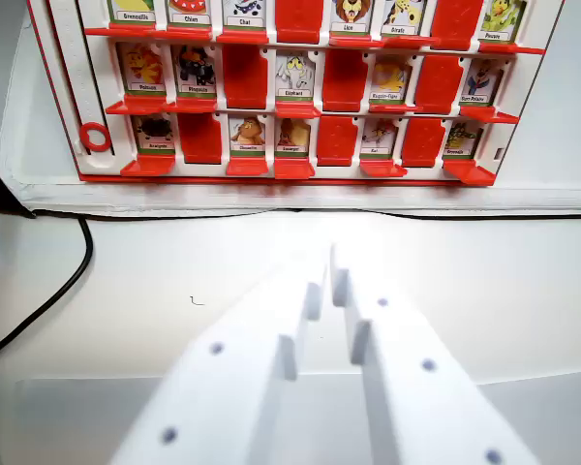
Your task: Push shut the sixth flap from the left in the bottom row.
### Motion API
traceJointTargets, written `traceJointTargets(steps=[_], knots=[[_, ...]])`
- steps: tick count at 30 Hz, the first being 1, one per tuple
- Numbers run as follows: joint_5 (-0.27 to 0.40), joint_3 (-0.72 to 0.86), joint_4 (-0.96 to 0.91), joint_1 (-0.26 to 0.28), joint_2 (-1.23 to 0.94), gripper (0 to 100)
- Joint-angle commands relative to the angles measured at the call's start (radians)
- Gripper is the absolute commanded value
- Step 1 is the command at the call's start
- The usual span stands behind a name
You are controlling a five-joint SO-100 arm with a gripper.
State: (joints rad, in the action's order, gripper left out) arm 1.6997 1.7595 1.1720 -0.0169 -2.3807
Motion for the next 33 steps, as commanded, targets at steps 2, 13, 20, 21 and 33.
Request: traceJointTargets(steps=[2, 13, 20, 21, 33], knots=[[0.002, -0.017, -0.052, 0.011, -0.032, 0], [0.017, -0.015, -0.066, 0.009, -0.032, 0], [0.020, -0.014, -0.074, -0.002, -0.021, 0], [0.020, -0.012, -0.077, -0.002, -0.020, 0], [0.077, 0.083, -0.216, -0.046, -0.015, 0]])
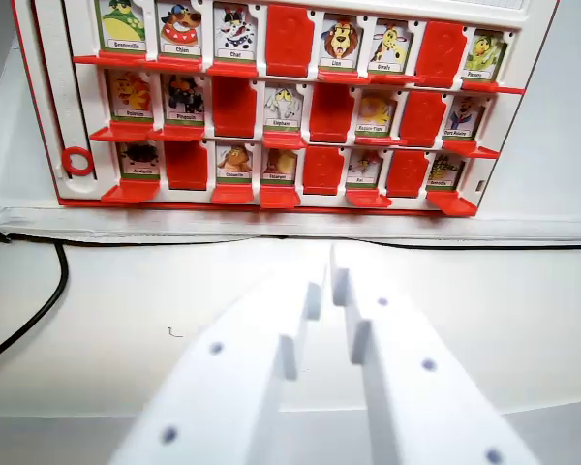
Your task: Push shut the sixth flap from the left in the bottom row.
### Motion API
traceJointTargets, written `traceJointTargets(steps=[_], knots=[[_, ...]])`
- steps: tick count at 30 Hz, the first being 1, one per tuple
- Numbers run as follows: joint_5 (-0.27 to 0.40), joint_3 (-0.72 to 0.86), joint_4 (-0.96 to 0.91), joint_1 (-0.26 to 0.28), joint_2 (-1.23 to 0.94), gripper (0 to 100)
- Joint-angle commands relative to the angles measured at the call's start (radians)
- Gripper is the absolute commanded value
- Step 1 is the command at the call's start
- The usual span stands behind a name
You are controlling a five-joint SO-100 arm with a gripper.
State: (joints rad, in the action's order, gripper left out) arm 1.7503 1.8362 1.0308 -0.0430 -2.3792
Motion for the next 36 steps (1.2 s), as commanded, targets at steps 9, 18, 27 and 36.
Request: traceJointTargets(steps=[9, 18, 27, 36], knots=[[0.067, 0.164, -0.333, -0.114, 0.028, 0], [0.066, 0.344, -0.693, -0.166, 0.133, 0], [-0.009, 0.489, -0.928, -0.210, 0.281, 0], [0.006, 0.591, -1.108, -0.233, 0.417, 0]])
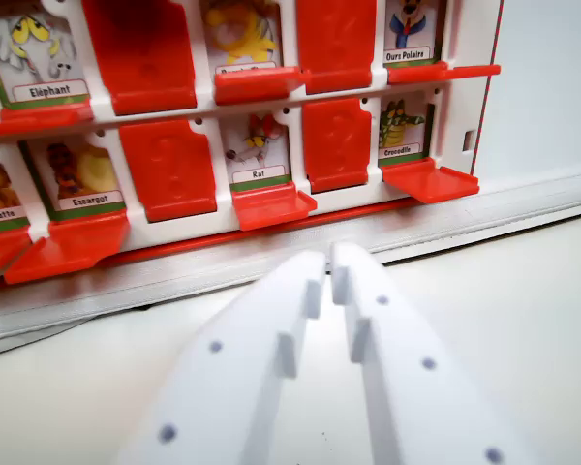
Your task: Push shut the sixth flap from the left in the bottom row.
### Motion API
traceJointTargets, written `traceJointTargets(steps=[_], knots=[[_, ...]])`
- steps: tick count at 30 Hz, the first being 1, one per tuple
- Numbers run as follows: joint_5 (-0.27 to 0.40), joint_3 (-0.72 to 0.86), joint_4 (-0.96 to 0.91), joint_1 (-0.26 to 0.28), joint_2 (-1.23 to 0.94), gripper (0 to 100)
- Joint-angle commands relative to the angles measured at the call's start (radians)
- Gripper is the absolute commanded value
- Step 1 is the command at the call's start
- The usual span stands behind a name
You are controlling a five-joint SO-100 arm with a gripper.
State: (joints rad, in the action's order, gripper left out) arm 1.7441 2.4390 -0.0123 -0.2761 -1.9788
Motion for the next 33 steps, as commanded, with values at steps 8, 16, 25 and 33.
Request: traceJointTargets(steps=[8, 16, 25, 33], knots=[[0.011, -0.084, -0.138, -0.006, 0.195, 0], [-0.003, -0.222, -0.133, 0.002, 0.337, 0], [-0.009, -0.336, -0.133, 0.021, 0.454, 0], [-0.017, -0.440, -0.106, 0.035, 0.468, 0]])
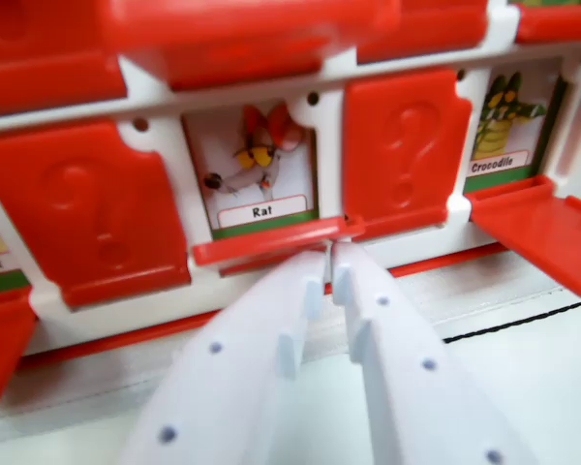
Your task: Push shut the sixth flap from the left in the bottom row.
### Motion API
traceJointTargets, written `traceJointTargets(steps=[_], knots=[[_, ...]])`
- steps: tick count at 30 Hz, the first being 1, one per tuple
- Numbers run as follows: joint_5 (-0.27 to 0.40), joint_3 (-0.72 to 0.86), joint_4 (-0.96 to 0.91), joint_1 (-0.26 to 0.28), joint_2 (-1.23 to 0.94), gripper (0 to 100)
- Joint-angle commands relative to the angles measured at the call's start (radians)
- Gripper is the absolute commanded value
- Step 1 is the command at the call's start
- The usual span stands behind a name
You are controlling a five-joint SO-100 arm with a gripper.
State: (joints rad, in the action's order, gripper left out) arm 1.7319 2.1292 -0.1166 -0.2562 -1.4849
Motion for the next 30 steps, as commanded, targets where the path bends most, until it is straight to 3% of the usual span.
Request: traceJointTargets(steps=[1, 14, 30], knots=[[-0.005, -0.140, -0.002, 0.020, -0.018, 0], [-0.009, -0.276, 0.002, 0.046, 0.129, 0], [-0.023, -0.169, 0.061, 0.064, -0.034, 0]])
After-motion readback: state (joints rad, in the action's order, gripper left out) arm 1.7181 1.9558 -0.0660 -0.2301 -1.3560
